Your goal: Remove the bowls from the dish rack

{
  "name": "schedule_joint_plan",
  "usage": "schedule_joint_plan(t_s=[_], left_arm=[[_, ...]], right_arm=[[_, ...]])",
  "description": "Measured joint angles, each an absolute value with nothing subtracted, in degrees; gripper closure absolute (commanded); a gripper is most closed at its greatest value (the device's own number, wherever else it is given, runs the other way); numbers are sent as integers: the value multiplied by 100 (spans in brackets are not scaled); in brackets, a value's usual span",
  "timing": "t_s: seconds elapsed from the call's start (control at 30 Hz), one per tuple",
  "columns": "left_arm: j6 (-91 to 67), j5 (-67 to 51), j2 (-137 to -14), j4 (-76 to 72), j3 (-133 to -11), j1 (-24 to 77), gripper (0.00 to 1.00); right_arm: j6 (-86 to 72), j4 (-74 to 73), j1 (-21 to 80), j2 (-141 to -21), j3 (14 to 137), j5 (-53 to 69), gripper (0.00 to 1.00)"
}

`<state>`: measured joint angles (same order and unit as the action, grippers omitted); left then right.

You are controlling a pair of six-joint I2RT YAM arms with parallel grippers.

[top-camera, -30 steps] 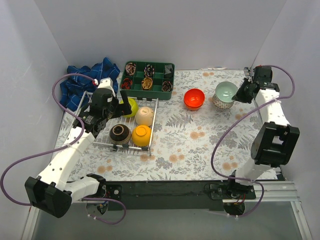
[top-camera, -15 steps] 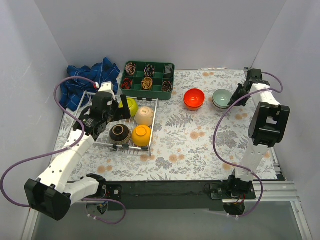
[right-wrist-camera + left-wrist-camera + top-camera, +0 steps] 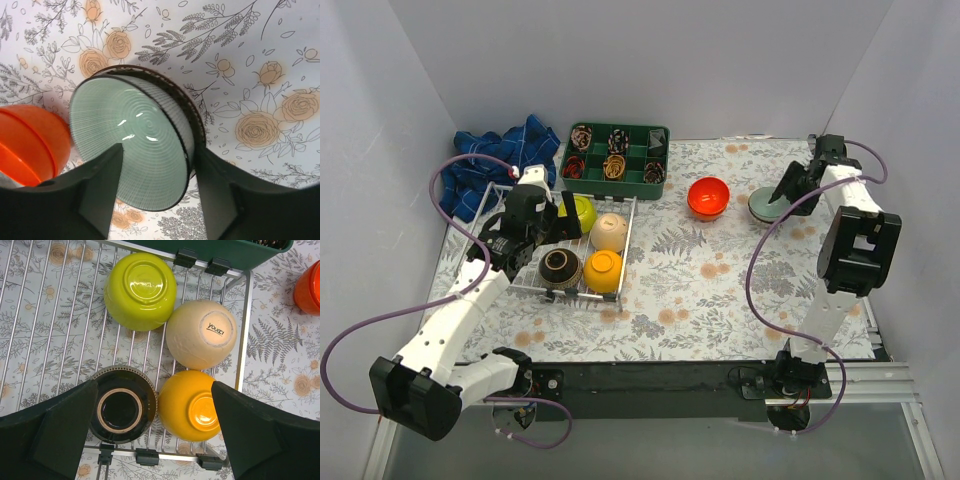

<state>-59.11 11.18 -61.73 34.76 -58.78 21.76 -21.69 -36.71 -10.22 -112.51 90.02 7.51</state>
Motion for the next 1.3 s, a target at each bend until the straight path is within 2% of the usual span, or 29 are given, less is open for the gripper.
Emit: schedule_joint_plan(t_s=[0.17, 0.43, 0.6, 0.73, 0.93, 1.3], left_arm=[[-5924, 1120, -6287, 3520, -5889, 2176, 2], [-6156, 1116, -6635, 3664, -6025, 2176, 2], [-6401, 1114, -6744, 3684, -6106, 2176, 2], [-6654, 1094, -6987, 3675, -6141, 2143, 2], [-6928, 860, -7513, 3428, -6171, 1747, 2], [-7144, 351, -8724, 2790, -6626, 888, 2]], right_arm=[[-2001, -3909, -996, -10794, 8995, 506, 19], [-1710, -3951, -895, -9800, 8829, 322, 20], [-1667, -3868, -760, -9330, 8154, 639, 20], [-1693, -3686, -119, -8722, 7428, 834, 17], [-1942, -2987, 1542, -7572, 6302, 1428, 16], [-2405, -2176, 2357, -6624, 5094, 1911, 13]])
